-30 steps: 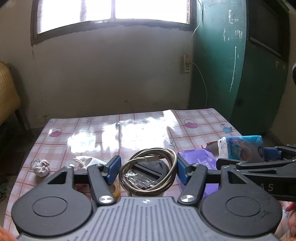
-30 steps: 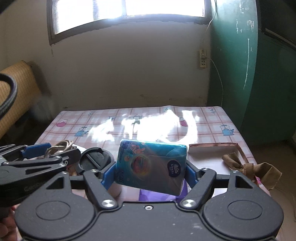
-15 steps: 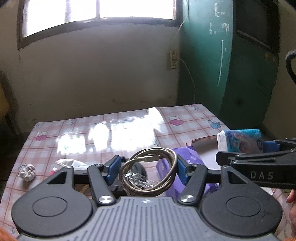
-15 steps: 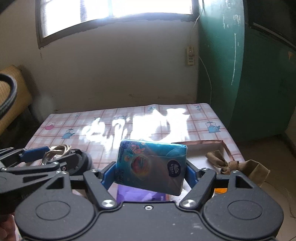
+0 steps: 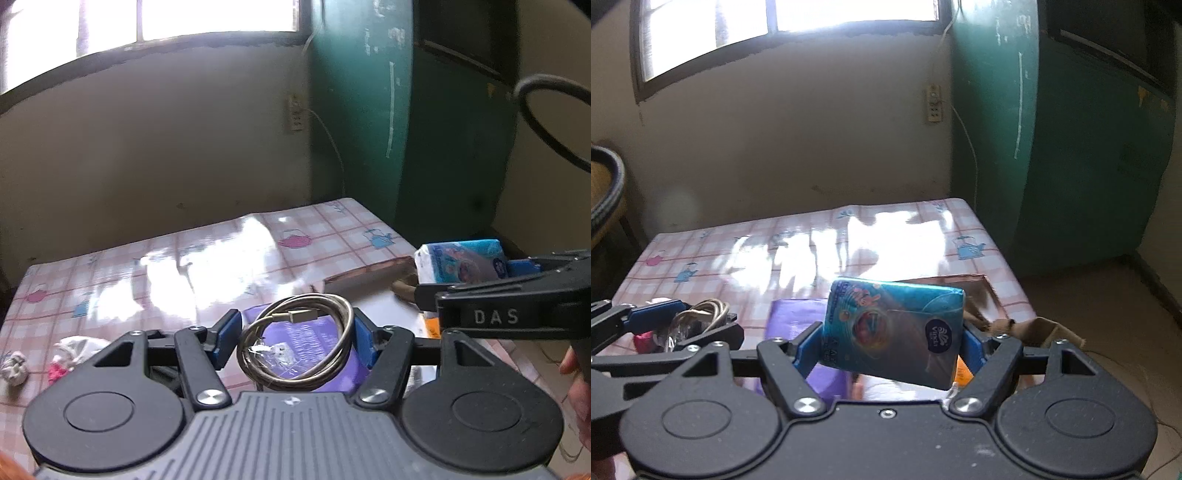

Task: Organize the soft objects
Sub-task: 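Lower the tissue pack into the box and open the right tool, then move both tools back over the socks on the table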

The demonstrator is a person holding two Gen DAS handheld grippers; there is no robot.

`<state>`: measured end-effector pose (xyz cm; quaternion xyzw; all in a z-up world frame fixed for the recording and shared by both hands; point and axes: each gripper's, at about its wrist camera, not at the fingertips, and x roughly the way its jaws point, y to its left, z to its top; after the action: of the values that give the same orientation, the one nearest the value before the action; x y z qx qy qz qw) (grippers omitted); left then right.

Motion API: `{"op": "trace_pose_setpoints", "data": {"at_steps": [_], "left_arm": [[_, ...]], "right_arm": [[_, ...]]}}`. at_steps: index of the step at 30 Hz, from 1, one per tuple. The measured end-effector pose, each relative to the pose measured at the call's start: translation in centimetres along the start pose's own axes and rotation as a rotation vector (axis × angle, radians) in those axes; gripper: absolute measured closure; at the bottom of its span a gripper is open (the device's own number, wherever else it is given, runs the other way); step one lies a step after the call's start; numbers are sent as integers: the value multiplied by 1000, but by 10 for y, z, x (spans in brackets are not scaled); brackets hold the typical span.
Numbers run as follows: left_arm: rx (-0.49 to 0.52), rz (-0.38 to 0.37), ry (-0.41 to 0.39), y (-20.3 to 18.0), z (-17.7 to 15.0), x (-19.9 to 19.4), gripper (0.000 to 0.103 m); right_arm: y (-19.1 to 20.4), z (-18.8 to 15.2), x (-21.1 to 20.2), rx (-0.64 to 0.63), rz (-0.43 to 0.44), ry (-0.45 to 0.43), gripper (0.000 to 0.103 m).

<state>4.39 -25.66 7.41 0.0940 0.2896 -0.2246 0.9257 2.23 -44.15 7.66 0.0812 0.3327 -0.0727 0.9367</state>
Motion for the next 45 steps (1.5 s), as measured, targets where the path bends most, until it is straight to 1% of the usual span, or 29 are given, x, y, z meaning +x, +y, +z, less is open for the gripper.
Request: {"op": "trace_pose_setpoints", "data": {"at_steps": [8,15,16,17,18,19,21,25,32,40,45], "left_arm": [[23,-70,22,-24,4,27,39],[32,-157,33,-41,4,49,37],[33,-168,30,-43,4,52,36],[34,-171,29,-44,4,54,29],[34,-173,23,-44,4,54,26],[33,-173,15,-44,4,54,24],[33,-177,11,-43,4,54,24],[13,-156,7,-35,5,44,24],[-12,-52,18,-15,6,19,23],[-47,16,16,11,2,-7,23],[-77,43,9,28,-3,-21,22]], "right_arm": [[-25,4,22,24,-20,29,14],[-36,11,42,36,-24,44,12],[-37,12,42,38,-17,41,13],[-39,13,44,46,-12,37,13],[-41,13,45,54,-14,35,12],[-42,14,45,63,-16,32,12],[-44,14,42,71,-10,20,12],[-42,13,31,72,-14,-3,11],[-27,6,2,51,-52,-33,11],[2,-2,-23,19,-31,-41,11],[20,-5,-32,2,-10,-41,11]]}}
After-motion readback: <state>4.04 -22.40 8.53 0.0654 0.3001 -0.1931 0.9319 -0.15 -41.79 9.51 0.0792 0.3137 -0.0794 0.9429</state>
